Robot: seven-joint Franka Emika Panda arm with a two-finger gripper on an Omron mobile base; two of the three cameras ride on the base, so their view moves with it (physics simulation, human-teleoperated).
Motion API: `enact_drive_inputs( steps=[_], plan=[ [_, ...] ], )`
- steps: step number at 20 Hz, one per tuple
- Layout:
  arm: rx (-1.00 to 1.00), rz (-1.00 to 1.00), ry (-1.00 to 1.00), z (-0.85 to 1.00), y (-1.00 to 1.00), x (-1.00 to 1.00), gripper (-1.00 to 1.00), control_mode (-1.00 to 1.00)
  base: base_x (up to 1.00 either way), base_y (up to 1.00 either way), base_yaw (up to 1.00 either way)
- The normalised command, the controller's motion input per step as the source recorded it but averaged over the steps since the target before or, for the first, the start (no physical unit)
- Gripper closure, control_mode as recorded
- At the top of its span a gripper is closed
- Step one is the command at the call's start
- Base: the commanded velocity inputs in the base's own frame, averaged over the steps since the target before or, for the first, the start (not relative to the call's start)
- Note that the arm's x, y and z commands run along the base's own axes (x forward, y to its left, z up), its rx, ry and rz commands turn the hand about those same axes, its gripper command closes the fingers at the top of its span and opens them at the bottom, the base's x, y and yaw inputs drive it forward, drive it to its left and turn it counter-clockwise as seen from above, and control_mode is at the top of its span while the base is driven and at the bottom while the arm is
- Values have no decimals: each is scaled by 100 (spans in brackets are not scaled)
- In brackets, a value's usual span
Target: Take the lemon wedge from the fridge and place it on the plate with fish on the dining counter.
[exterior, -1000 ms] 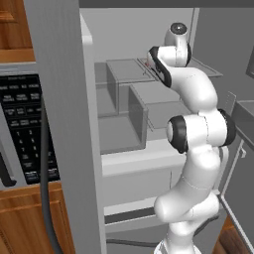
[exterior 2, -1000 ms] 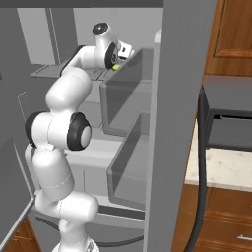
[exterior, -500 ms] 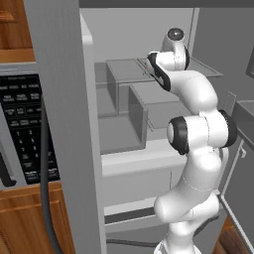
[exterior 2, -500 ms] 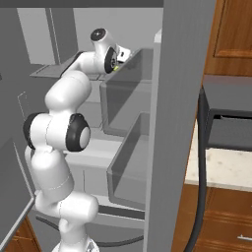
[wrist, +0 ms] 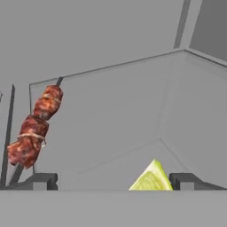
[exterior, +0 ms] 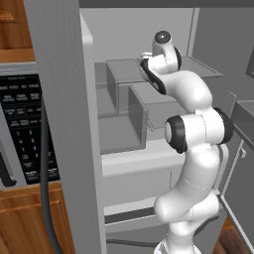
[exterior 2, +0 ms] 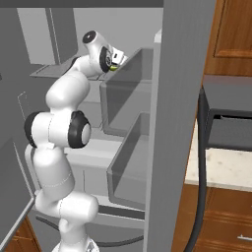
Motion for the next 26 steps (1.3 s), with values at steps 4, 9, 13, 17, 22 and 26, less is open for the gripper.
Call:
enact_drive_inputs(
  steps=[4, 9, 13, 17, 22, 26],
  plan=[
    [1, -9, 0, -1, 5, 11, -100, -100, 0, 0, 0],
    [5, -9, 0, -22, 0, -6, -100, -100, 0, 0, 0],
    [5, -10, 0, -15, 0, -1, 100, -100, 0, 0, 0],
    [0, -1, 0, -1, 0, 0, 100, -100, 0, 0, 0],
    [0, 0, -1, 0, 0, -18, 100, -100, 0, 0, 0],
    [0, 0, -7, 0, 2, -89, 100, -100, 0, 0, 0]
  ],
)
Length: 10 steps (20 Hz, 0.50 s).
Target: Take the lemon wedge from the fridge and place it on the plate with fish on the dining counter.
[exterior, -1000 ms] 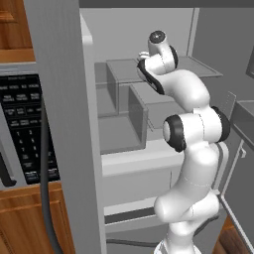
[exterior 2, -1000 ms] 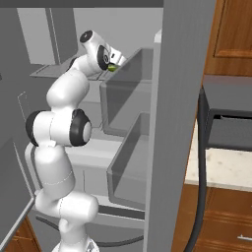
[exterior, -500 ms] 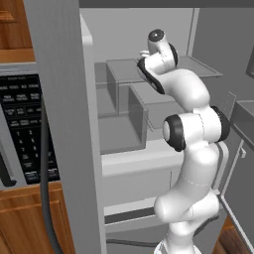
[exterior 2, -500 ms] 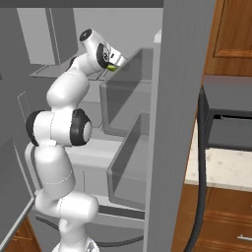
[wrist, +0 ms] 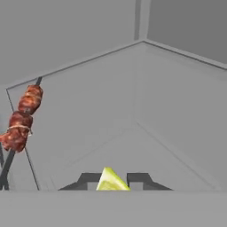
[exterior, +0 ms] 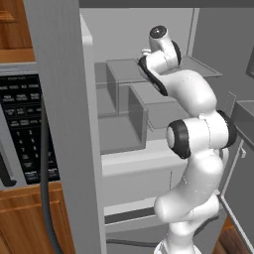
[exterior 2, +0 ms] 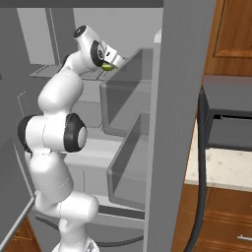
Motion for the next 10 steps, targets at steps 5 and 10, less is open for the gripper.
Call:
enact_drive_inputs(
  steps=[5, 10],
  plan=[
    [0, 0, -16, 0, 5, -100, 100, -100, 0, 0, 0],
    [0, 0, -24, 0, 13, -100, 100, -100, 0, 0, 0]
  ],
)
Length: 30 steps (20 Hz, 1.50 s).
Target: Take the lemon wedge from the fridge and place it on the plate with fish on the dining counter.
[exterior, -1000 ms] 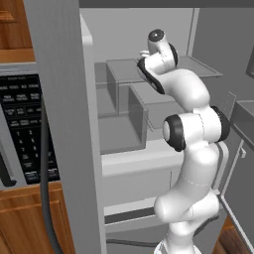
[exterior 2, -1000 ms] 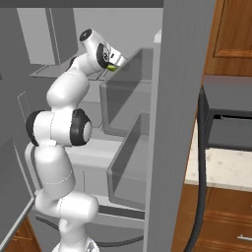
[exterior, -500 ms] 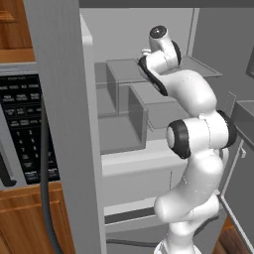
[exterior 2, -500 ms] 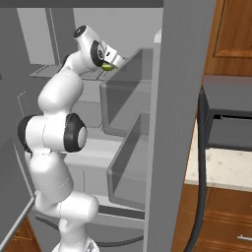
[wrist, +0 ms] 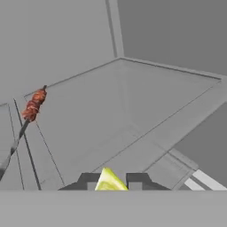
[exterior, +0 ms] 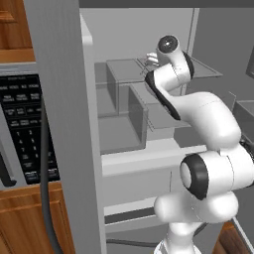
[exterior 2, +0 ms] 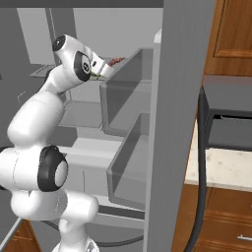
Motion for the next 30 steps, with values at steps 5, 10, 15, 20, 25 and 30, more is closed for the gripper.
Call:
enact_drive_inputs(
  steps=[5, 10, 15, 20, 25, 30],
  plan=[
    [0, 0, -27, 0, 7, -100, 100, -100, 0, 0, 0],
    [5, 0, -29, 0, -3, -100, 100, -100, 0, 0, 0],
    [11, 0, -27, 0, -6, -100, 100, -100, 0, 0, 0],
    [8, 8, -12, -1, 0, -60, 100, 100, -40, 0, 13],
    [0, 0, 0, 0, 0, 0, 100, 100, -100, 0, 49],
    [0, 0, 0, 0, 0, 0, 100, 100, -100, 0, 58]
  ],
)
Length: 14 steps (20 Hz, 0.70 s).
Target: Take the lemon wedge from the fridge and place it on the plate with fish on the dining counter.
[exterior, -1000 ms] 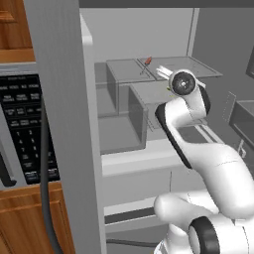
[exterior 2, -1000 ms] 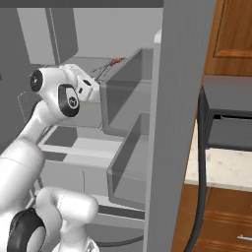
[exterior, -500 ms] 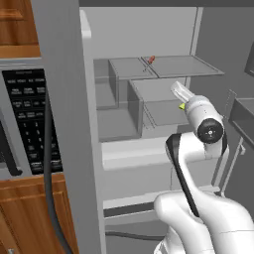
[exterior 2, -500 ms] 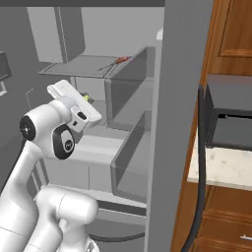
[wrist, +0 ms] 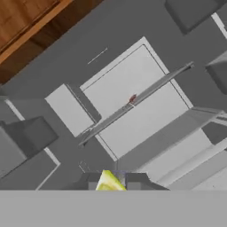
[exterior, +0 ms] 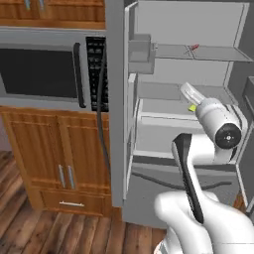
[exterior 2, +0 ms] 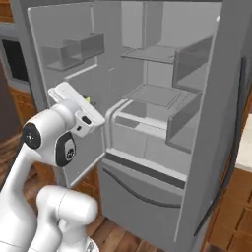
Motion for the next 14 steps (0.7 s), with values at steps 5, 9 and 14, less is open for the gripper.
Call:
enact_drive_inputs(
  steps=[5, 9, 14],
  plan=[
    [0, 0, 0, 0, 0, 0, 100, 100, -98, 0, 58],
    [0, 0, 0, 0, 0, 0, 100, 100, -100, 0, 47],
    [0, 0, 0, 0, 0, 0, 100, 100, -75, 0, 65]
  ],
)
